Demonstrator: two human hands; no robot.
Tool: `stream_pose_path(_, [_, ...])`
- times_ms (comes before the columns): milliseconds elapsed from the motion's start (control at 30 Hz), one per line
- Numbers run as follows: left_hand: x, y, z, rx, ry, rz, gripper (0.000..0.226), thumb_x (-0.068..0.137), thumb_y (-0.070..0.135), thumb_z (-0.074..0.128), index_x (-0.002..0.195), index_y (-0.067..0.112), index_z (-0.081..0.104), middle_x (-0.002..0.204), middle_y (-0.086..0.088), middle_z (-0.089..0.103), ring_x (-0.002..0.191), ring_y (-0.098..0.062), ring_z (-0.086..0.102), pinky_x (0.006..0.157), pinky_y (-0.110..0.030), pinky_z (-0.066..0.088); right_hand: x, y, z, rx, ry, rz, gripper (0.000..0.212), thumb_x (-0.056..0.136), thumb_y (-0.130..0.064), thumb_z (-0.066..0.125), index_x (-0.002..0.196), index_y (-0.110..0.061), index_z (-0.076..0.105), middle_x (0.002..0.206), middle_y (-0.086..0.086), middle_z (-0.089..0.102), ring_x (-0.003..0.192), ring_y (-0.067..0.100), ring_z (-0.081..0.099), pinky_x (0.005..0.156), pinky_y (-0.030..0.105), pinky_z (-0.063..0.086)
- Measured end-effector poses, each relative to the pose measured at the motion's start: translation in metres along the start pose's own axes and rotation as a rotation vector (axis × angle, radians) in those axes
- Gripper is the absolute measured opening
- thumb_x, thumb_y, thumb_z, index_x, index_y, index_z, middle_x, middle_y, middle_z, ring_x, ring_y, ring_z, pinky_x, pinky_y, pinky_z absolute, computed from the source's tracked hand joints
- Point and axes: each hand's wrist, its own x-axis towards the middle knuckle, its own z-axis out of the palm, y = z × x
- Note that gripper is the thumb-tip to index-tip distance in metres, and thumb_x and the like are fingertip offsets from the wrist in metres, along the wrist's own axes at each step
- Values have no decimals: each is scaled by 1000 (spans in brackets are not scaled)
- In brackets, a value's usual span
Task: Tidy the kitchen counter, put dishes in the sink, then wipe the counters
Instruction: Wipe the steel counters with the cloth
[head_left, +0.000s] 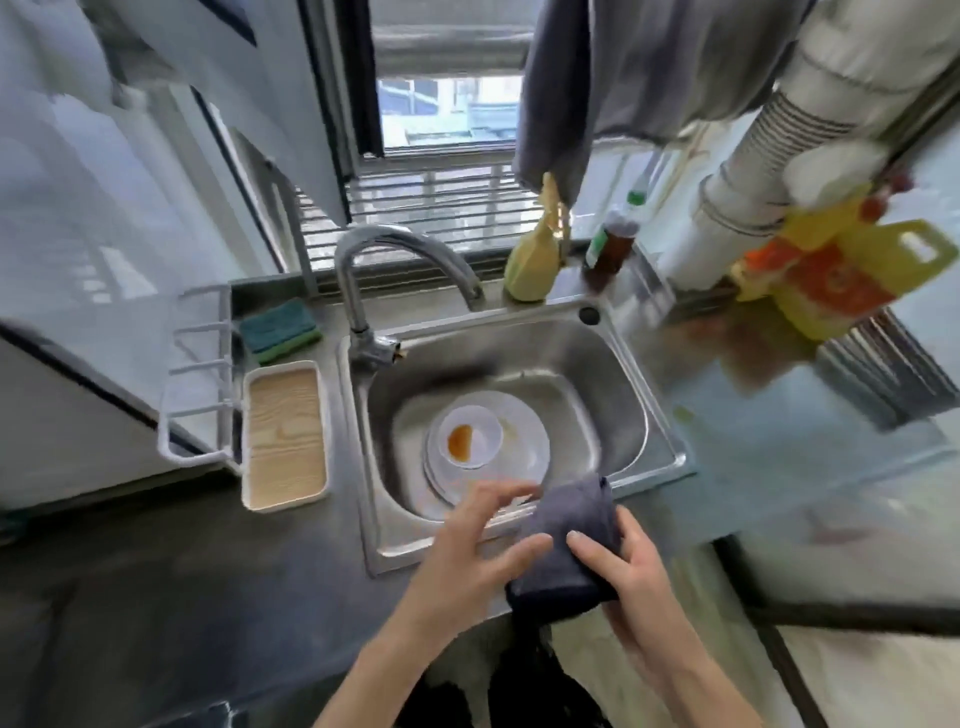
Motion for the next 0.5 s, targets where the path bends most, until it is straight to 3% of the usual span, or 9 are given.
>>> stream_pose_path(100, [23, 10, 51, 93, -167, 83, 43, 72, 51, 67, 112, 39, 57, 118, 11, 54, 115, 1, 48, 96, -12, 33, 4, -10, -38, 157, 27, 13, 40, 79, -11, 63, 118, -3, 56, 114, 19, 65, 103, 30, 62, 83, 35, 53])
stream_pose_path(167, [38, 11, 83, 112, -177, 60, 51, 69, 50, 71, 115, 38, 53, 118, 14, 53, 113, 3, 49, 93, -10, 34, 10, -18, -65, 269, 17, 29, 41, 84, -22, 61, 119, -2, 56, 116, 21, 63, 105, 29, 60, 87, 37, 51])
stream_pose_path(233, [56, 14, 115, 87, -138, -12, 52, 67, 45, 74, 112, 37, 51, 110, 17, 59, 104, 4, 54, 86, -11, 40, 19, -26, -94, 286, 0, 35, 42, 88, -26, 56, 119, 1, 57, 116, 25, 62, 106, 31, 60, 90, 39, 49])
stream_pose_path(333, [85, 16, 166, 13, -64, -81, 24, 80, 22, 70, 100, 28, 58, 92, 19, 67, 86, 3, 61, 73, -13, 44, 38, -38, -144, 174, 35, 33, 34, 81, -19, 59, 109, 0, 64, 108, 28, 65, 97, 33, 62, 82, 40, 49])
stream_pose_path(400, [101, 13, 203, -40, 16, -164, 8, 89, 15, 59, 94, 21, 63, 84, 13, 68, 81, -3, 62, 73, -19, 45, 52, -45, -180, 102, 80, 37, 30, 78, -19, 61, 101, -2, 68, 103, 26, 67, 92, 32, 62, 82, 43, 48])
stream_pose_path(500, [122, 10, 255, -226, 148, -336, 13, 92, 11, 52, 90, 12, 65, 82, 1, 70, 81, -12, 60, 75, -29, 46, 70, -57, -232, 111, 103, 75, 27, 72, -14, 61, 93, 2, 68, 93, 22, 69, 85, 27, 63, 77, 37, 50])
